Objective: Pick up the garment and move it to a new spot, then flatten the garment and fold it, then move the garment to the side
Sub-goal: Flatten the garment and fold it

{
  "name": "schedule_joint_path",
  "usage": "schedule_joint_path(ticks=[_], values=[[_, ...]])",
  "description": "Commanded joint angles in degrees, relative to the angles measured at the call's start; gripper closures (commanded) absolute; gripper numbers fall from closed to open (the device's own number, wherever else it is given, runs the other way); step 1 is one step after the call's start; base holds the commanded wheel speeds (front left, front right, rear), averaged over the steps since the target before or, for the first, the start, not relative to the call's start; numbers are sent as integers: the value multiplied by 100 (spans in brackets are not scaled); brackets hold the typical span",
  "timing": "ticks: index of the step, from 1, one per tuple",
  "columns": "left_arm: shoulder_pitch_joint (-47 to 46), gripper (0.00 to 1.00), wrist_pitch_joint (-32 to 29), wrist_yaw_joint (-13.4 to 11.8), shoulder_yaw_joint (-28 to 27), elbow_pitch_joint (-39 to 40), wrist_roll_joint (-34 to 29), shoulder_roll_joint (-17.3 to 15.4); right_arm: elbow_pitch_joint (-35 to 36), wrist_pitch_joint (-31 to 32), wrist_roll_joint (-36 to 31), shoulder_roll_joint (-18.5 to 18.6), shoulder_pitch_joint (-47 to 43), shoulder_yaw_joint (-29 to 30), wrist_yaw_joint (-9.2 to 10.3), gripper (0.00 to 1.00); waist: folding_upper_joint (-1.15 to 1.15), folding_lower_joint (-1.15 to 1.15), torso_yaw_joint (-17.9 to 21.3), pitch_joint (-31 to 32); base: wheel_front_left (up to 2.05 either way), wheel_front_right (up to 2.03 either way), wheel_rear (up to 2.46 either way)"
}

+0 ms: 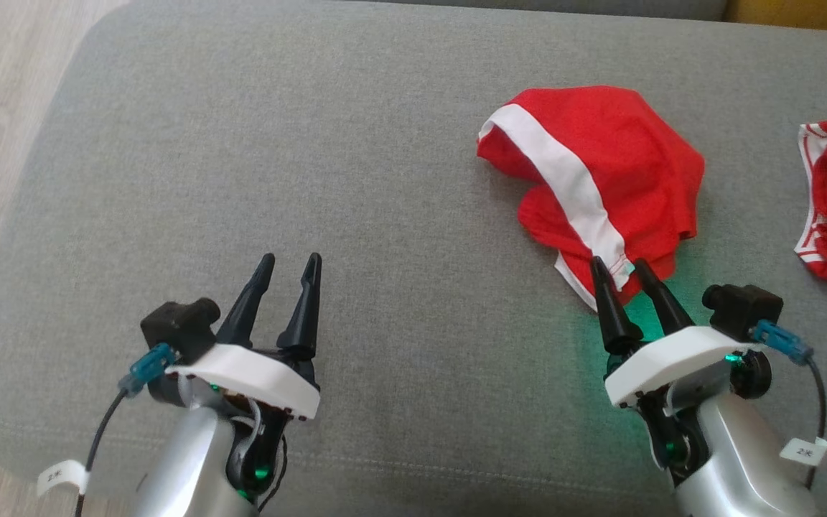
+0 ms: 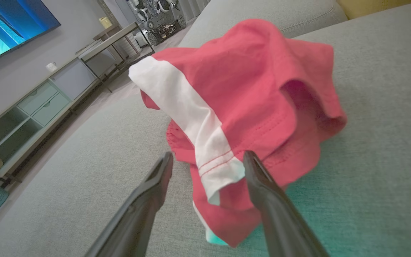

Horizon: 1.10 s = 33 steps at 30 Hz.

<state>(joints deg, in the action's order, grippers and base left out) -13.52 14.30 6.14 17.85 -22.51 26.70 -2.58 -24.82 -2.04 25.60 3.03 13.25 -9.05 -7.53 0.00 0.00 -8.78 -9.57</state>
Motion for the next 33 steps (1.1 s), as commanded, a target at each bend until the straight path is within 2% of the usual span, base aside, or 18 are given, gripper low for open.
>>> schedule_joint_path(ticks=[1,7,10,15,16,18,20,21,28,33], values=[[-231,0,70,39,-152,151,-64,-33,115,-103,-127,-15,79,-98,4,0,0,0,14,28,0,0,0],[-256,0,70,44,-78,172,-21,-32,-44,-126,-318,-15,176,-103,4,0,0,0,-17,34,0,0,0],[-261,0,70,45,-67,193,-13,-31,-113,-122,-368,-15,225,-92,4,22,0,0,-44,1,0,0,0],[-248,0,70,36,-46,214,-1,-31,-180,-139,-416,-15,279,-64,4,25,0,0,-73,-37,0,0,0],[-246,0,70,33,-43,216,3,-31,-191,-144,-423,-15,289,-61,4,50,0,0,-78,-45,0,0,0],[-243,0,70,29,-37,218,8,-31,-205,-155,-444,-15,308,-67,4,68,0,0,-85,-48,0,0,0],[-233,0,70,25,-35,214,12,-31,-195,-186,-452,-15,318,-77,4,95,0,0,-83,-35,0,0,0],[-226,0,70,21,-37,209,15,-31,-185,-200,-453,-15,316,-75,4,100,0,0,-78,-22,0,0,0],[-189,0,70,0,-80,178,20,-31,46,-274,-596,-15,225,-26,4,100,0,0,43,137,0,0,0],[-142,0,70,6,-129,155,-10,-30,499,-199,-1043,-7,58,13,4,100,0,0,247,338,0,0,0]])
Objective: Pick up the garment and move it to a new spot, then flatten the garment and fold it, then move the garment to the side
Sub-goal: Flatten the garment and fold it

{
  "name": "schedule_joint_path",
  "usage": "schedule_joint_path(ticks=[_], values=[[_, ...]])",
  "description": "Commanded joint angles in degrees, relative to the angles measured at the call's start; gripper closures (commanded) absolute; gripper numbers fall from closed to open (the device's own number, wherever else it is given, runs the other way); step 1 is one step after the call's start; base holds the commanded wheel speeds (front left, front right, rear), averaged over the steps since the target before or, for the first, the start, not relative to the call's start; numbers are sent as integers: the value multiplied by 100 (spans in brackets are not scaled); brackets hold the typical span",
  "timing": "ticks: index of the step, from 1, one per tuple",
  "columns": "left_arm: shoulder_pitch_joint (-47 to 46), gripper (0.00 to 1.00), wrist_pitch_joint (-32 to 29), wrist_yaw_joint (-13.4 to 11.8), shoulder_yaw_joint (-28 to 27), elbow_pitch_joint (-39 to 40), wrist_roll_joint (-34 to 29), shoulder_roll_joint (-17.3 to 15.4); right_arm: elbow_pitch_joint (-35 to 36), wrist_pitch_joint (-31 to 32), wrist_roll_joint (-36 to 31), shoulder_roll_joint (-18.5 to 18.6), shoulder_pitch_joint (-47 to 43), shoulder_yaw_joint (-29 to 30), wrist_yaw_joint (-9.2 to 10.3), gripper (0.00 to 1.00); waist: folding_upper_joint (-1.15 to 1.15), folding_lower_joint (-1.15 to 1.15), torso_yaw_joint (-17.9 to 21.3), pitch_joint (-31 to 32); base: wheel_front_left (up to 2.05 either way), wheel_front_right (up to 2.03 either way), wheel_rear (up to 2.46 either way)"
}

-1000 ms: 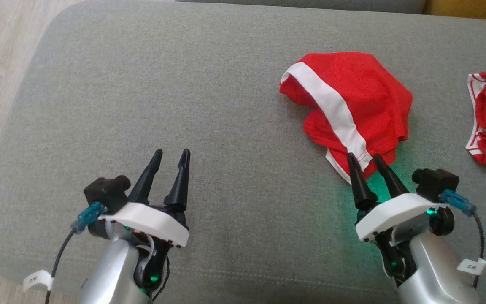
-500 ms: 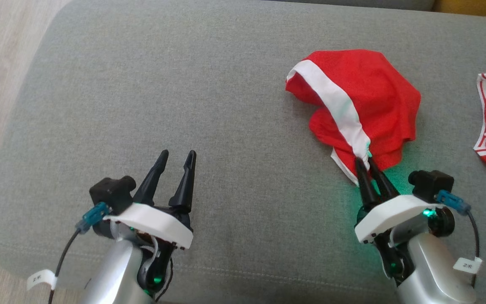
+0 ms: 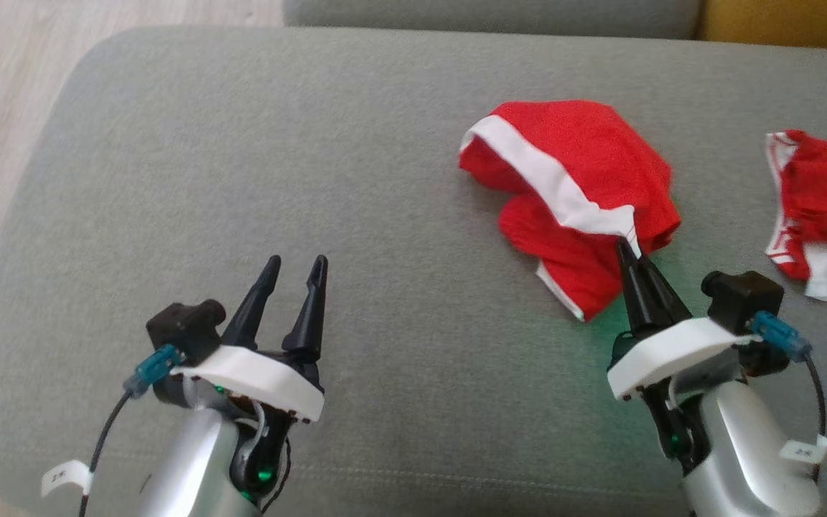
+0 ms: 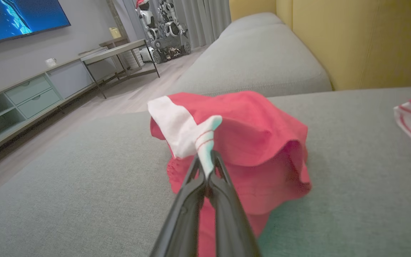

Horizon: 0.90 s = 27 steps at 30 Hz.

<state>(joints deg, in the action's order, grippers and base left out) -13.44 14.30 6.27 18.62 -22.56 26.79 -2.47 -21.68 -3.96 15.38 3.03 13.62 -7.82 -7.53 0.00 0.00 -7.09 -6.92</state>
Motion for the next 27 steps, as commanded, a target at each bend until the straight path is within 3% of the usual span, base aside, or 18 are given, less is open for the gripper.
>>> schedule_joint_path(ticks=[1,7,14,27], values=[[-138,0,70,-5,-224,156,-16,-41,311,46,-97,15,-35,-106,4,100,0,0,135,120,0,0,0],[-63,0,70,11,-273,101,-22,-41,1081,894,-394,531,-589,-230,4,100,0,0,572,320,0,0,0],[-160,0,70,38,-184,4,-49,-41,1874,1644,-169,1004,-1111,236,4,100,0,0,1083,242,0,0,0],[-1147,0,-178,118,730,-848,440,-46,1544,1642,-237,876,-848,533,4,100,0,0,1521,-209,0,0,0]])
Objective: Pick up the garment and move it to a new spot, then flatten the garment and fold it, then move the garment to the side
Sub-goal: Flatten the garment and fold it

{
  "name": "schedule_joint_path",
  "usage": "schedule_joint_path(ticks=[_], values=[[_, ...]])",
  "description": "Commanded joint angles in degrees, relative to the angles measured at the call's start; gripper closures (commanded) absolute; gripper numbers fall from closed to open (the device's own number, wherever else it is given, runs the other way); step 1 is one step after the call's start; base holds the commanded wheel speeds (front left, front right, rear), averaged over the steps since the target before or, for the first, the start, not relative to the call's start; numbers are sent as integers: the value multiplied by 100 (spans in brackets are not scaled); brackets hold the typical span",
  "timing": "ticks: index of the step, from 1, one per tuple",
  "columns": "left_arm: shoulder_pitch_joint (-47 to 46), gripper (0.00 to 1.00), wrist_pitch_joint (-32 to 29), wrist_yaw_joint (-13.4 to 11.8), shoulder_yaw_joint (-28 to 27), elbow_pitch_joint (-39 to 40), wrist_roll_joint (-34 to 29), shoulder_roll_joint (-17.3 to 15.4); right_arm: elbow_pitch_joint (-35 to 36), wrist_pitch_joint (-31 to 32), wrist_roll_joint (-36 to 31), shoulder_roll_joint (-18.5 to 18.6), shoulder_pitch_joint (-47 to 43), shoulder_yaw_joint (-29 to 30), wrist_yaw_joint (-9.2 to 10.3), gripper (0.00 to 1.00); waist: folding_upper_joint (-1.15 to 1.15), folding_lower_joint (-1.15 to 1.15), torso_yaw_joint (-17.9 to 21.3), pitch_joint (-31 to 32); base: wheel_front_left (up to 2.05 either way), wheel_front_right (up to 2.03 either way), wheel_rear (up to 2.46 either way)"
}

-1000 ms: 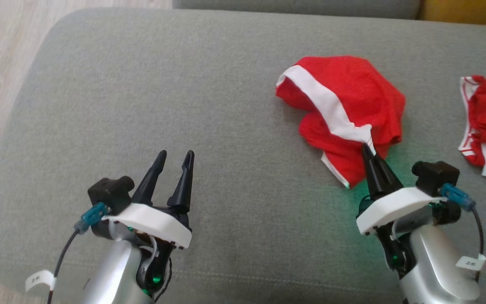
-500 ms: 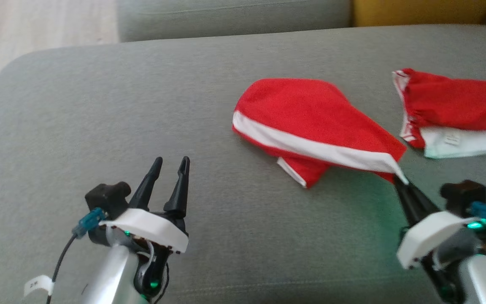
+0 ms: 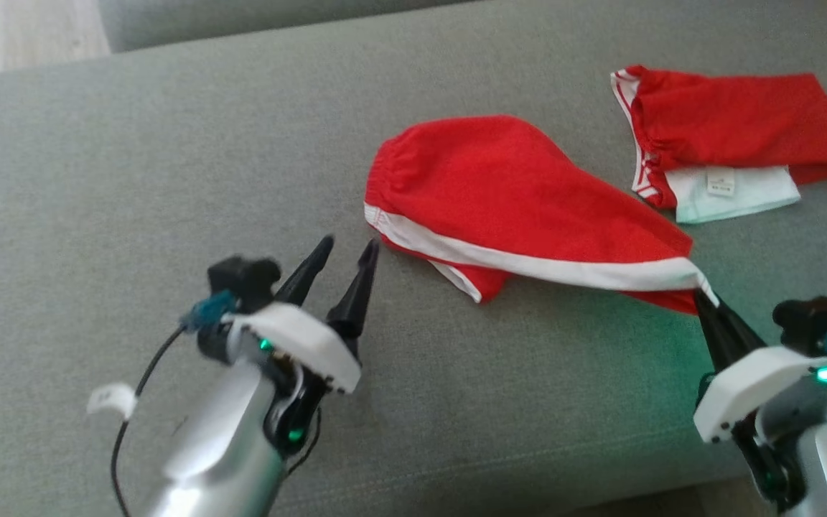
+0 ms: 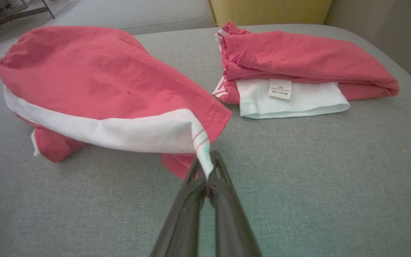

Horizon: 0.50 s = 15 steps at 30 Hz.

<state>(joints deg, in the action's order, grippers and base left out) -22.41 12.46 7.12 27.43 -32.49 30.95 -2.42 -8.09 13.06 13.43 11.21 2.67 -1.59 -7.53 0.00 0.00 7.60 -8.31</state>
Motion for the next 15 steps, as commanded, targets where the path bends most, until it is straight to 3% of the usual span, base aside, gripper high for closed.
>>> schedule_joint_path(ticks=[1,7,15], values=[[-351,0,-17,33,-54,93,102,-71,129,-90,-52,50,296,-92,4,100,0,0,71,-113,0,0,0],[-899,0,-82,35,620,-159,525,-351,-138,-227,-93,15,554,-135,4,100,0,0,150,-317,0,0,0],[-1615,0,-44,35,1132,-911,581,-628,-304,-349,-117,-41,762,-217,4,100,0,0,204,-531,0,0,0]])
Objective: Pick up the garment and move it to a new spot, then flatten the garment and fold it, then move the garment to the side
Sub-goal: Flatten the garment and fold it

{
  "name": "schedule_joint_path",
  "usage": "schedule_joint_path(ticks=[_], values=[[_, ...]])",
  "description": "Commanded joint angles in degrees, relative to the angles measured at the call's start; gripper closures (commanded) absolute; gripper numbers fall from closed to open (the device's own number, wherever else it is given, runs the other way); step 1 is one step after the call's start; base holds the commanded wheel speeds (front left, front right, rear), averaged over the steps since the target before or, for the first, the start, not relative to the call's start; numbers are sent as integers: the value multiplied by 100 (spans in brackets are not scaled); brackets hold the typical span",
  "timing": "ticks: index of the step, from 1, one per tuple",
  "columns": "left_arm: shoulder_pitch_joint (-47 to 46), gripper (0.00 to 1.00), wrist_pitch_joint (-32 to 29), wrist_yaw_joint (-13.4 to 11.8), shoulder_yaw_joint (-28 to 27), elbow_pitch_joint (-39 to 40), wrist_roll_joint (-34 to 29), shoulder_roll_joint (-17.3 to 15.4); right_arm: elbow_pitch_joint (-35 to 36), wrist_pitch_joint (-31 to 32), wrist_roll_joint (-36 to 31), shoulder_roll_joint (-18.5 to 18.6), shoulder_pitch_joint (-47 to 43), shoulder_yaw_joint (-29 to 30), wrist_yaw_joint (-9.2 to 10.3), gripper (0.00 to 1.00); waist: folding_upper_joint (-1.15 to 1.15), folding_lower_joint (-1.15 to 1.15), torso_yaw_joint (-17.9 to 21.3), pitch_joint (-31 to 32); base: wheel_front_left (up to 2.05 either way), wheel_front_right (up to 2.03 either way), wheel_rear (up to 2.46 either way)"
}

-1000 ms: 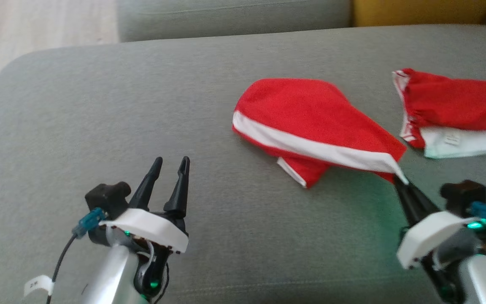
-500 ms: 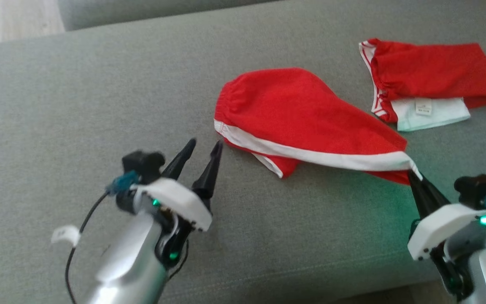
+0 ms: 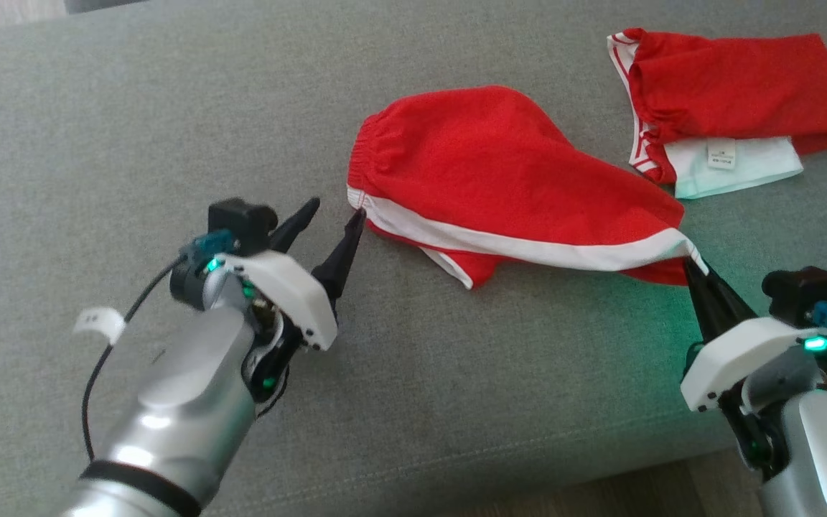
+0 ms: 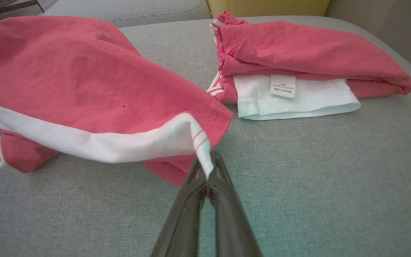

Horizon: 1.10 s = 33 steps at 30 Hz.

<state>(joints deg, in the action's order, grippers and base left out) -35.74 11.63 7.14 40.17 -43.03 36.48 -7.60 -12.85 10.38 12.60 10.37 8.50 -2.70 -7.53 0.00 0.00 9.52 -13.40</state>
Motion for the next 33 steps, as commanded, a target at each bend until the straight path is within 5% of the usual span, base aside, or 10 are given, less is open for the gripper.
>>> schedule_joint_path(ticks=[1,24,25,26,27,28,33], values=[[-357,0,42,34,-85,77,70,-106,162,-92,-33,41,199,-116,4,100,0,0,21,-49,0,0,0],[-1263,1,148,35,1508,-509,1458,-338,-103,-245,-43,-10,456,-238,4,100,0,0,130,-268,0,0,0],[-1279,52,159,35,1553,-514,1502,-340,-107,-246,-44,-9,457,-239,4,100,0,0,126,-265,0,0,0],[-1295,73,171,35,1597,-514,1548,-343,-111,-247,-46,-8,457,-238,4,100,0,0,120,-261,0,0,0],[-1295,73,171,35,1597,-514,1548,-343,-111,-247,-46,-8,457,-238,4,100,0,0,120,-261,0,0,0],[-1311,100,182,35,1641,-511,1592,-348,-116,-248,-48,-5,457,-235,4,100,0,0,112,-255,0,0,0],[-1327,100,249,35,1869,-425,1776,-391,-127,-285,-58,29,468,-245,4,100,0,0,23,-160,0,0,0]])
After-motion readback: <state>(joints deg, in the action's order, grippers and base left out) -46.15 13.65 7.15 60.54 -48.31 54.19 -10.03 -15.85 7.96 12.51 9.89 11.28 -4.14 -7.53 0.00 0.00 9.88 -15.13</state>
